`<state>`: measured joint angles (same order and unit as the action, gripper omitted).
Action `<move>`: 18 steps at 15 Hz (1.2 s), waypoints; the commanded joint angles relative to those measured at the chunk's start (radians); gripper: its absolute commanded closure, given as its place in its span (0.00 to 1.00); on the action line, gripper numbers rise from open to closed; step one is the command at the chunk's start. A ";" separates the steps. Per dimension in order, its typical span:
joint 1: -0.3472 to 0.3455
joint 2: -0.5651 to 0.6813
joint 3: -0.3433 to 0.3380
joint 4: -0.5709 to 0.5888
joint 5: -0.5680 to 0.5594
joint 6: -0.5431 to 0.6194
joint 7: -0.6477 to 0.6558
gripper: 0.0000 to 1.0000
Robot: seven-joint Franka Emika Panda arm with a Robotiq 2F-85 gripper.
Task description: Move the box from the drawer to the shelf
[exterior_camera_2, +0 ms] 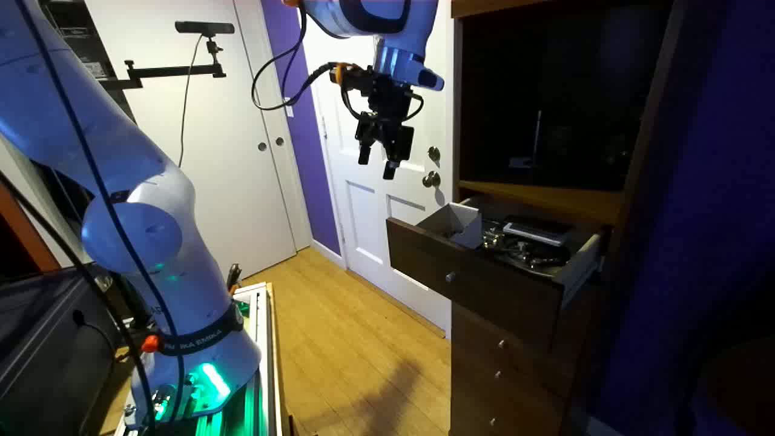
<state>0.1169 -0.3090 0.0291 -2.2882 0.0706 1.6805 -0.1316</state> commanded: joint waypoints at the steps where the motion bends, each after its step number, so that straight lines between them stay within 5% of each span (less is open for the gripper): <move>1: -0.010 0.000 0.010 0.001 0.002 -0.002 -0.002 0.00; 18: -0.011 0.008 0.012 0.015 -0.019 0.047 -0.017 0.00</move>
<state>0.1166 -0.3090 0.0303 -2.2877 0.0674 1.6975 -0.1322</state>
